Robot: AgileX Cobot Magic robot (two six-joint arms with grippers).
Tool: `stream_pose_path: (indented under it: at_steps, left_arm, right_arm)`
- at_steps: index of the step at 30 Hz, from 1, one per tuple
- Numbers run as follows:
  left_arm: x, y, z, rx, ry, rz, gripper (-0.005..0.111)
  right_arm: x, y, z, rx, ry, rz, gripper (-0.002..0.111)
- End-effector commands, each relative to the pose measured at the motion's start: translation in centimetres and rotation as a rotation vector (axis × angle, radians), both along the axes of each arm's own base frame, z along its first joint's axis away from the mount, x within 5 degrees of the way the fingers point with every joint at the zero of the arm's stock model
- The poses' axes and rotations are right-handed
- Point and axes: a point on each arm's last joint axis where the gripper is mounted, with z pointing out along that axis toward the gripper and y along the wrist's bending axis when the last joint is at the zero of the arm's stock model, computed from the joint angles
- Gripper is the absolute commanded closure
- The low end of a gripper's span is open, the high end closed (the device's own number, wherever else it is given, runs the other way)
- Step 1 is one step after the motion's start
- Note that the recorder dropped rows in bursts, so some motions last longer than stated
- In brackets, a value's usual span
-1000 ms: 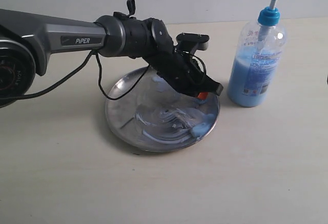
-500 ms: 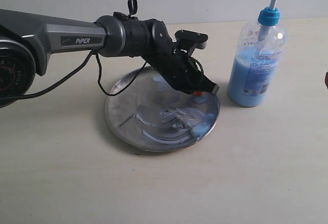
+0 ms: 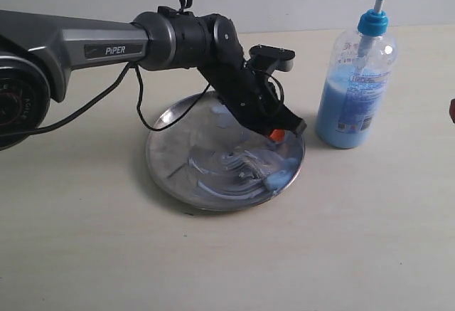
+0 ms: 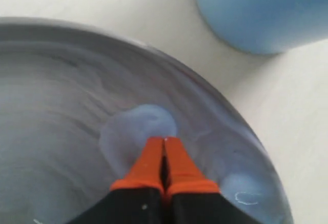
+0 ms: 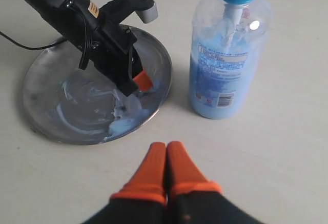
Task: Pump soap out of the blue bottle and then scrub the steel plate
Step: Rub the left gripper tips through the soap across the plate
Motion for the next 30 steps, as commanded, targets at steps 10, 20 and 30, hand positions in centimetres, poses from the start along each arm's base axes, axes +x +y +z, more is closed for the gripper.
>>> stream_pose_path:
  at_steps: [10, 20, 30]
  left_arm:
    - [0.8, -1.1, 0.2, -0.108, -0.060, 0.086, 0.107]
    - [0.2, -0.8, -1.3, -0.055, 0.013, 0.045, 0.107]
    - [0.1, 0.4, -0.3, 0.086, -0.033, -0.034, 0.107]
  right_arm:
    - [0.0, 0.0, 0.1, 0.004, -0.018, -0.001, 0.108]
    - [0.0, 0.0, 0.1, 0.004, -0.018, -0.001, 0.108]
    - [0.0, 0.0, 0.1, 0.011, -0.015, -0.002, 0.108]
